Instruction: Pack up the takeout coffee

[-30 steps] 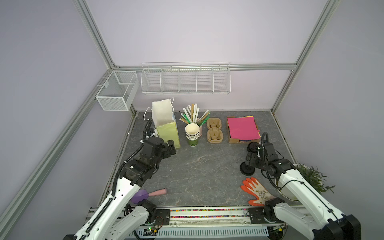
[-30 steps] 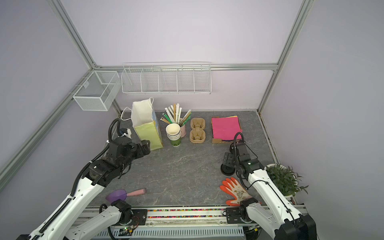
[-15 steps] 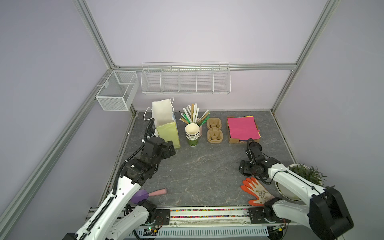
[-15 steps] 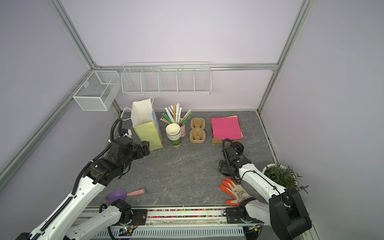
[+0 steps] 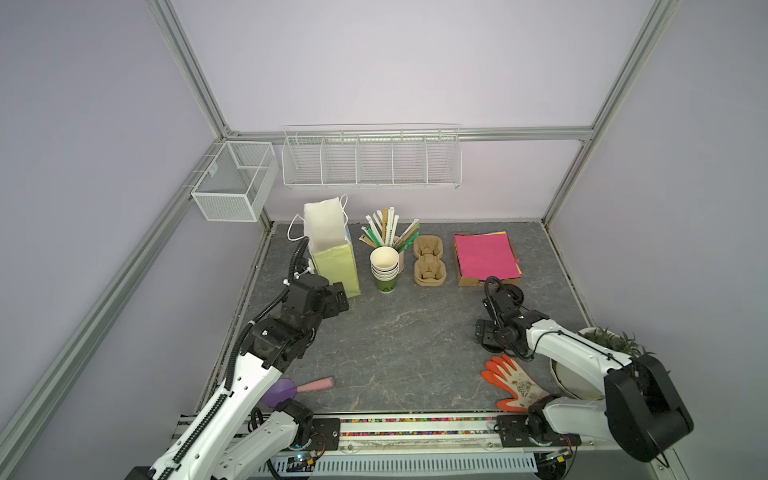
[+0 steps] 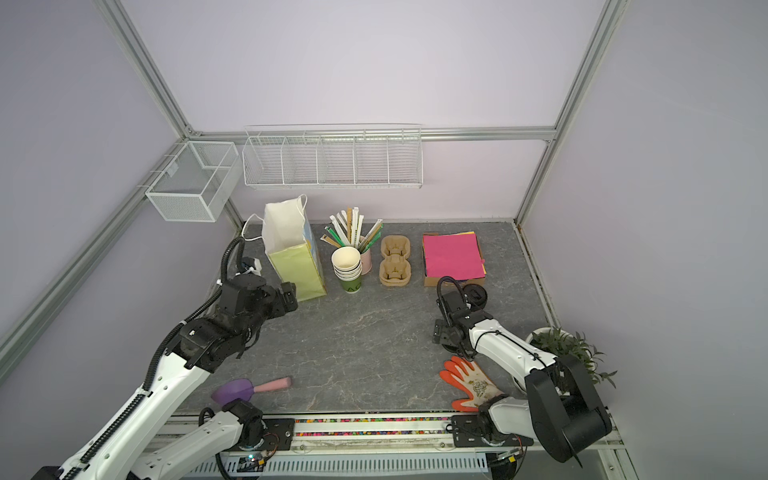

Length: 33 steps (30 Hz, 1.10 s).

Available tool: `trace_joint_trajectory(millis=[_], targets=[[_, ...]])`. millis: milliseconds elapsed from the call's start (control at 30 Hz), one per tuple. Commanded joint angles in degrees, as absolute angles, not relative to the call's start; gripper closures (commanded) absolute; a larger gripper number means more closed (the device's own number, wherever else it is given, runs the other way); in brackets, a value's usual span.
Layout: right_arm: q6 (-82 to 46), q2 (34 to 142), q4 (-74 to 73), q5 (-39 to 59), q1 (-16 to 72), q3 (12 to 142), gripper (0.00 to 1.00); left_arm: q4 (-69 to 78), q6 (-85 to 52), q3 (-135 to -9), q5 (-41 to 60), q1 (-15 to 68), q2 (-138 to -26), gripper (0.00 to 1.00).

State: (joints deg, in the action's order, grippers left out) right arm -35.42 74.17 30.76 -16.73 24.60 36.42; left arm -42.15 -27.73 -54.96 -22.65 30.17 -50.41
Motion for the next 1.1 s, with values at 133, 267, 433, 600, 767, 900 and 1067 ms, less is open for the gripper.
trace_joint_trajectory(millis=[133,267,433,600,767,900,1067], targets=[[-36.51,75.06,30.76,-17.59,25.19,37.55,0.1,-44.3,-26.84,-54.5,-23.65,30.45,-49.96,0.0],[-36.44,75.36,30.83,-17.38,25.17,37.62,0.12,-44.38,-26.92,-54.49,-23.74,30.43,-49.81,0.0],[-36.47,75.49,30.84,-17.34,25.16,37.62,0.17,-44.65,-26.81,-54.49,-24.06,30.41,-49.92,0.0],[-36.31,75.54,30.85,-17.14,25.21,37.7,0.2,-44.84,-26.81,-54.49,-24.13,30.43,-49.78,0.0],[-36.37,75.59,30.88,-17.15,25.2,37.71,0.24,-44.89,-26.7,-54.58,-24.43,30.41,-49.64,0.0],[-36.38,75.33,31.33,-17.63,25.16,37.89,0.27,-44.91,-26.71,-54.58,-24.43,30.43,-49.66,0.0],[-35.97,74.87,32.21,-18.71,25.05,39.47,0.28,-44.91,-26.67,-54.67,-24.43,30.41,-49.88,0.0]])
